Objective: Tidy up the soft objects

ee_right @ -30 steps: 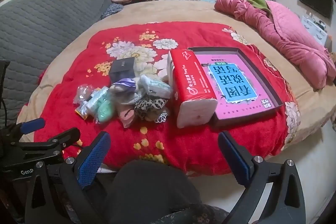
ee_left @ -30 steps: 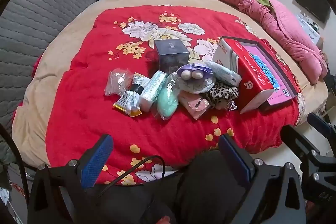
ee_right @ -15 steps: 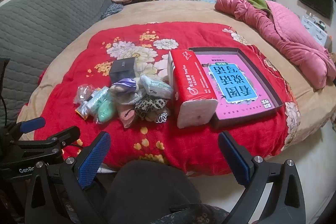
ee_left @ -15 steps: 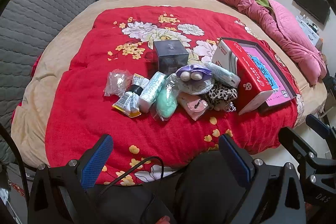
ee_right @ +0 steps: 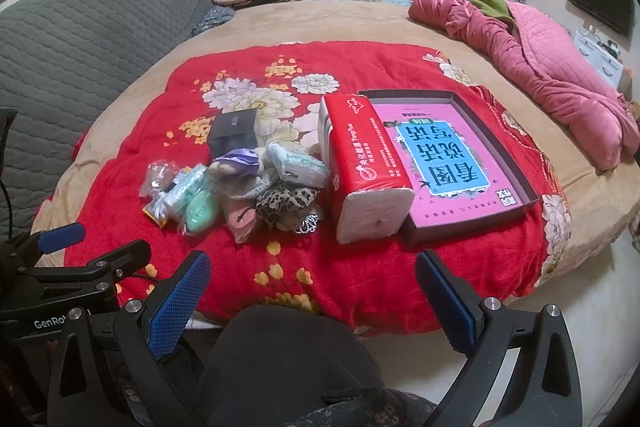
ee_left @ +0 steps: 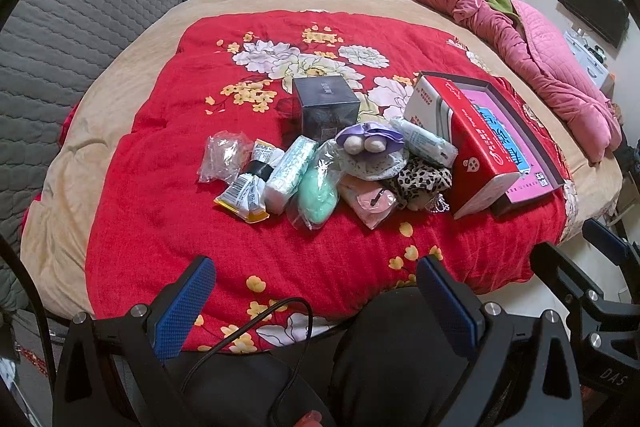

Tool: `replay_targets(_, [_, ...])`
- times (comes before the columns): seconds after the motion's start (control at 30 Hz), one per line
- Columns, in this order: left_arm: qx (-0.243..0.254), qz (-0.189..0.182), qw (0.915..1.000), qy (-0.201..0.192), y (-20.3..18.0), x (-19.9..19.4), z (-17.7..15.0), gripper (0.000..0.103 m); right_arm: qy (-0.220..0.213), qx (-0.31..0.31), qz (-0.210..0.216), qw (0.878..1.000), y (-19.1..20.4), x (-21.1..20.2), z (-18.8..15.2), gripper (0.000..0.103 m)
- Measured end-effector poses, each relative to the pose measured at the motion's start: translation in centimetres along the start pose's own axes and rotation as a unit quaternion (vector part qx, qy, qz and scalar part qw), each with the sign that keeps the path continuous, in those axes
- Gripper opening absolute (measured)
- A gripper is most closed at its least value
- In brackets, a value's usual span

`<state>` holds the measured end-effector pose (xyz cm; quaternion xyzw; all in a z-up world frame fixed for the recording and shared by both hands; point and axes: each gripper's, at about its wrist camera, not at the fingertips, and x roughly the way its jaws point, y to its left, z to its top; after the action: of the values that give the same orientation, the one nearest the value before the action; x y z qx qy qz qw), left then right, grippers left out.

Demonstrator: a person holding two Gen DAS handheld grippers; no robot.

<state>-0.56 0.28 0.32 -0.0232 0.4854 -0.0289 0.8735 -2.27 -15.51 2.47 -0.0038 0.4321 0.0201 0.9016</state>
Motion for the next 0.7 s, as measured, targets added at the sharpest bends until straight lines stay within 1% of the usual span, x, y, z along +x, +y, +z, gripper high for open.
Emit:
replay_targets(0.5, [0.001, 0.0, 1.0, 0.002, 0.02, 0.04, -0.11, 0.101, 0.002, -0.001, -0.003, 1.0, -0.05, -0.08, -0.14, 0.102])
replay_targets(0.7, [-0.006, -0.003, 1.0, 0.0, 0.74, 0.33, -0.09, 0.101, 0.002, -0.014, -0.002, 1.0, 0.25, 0.3, 0.17, 0.102])
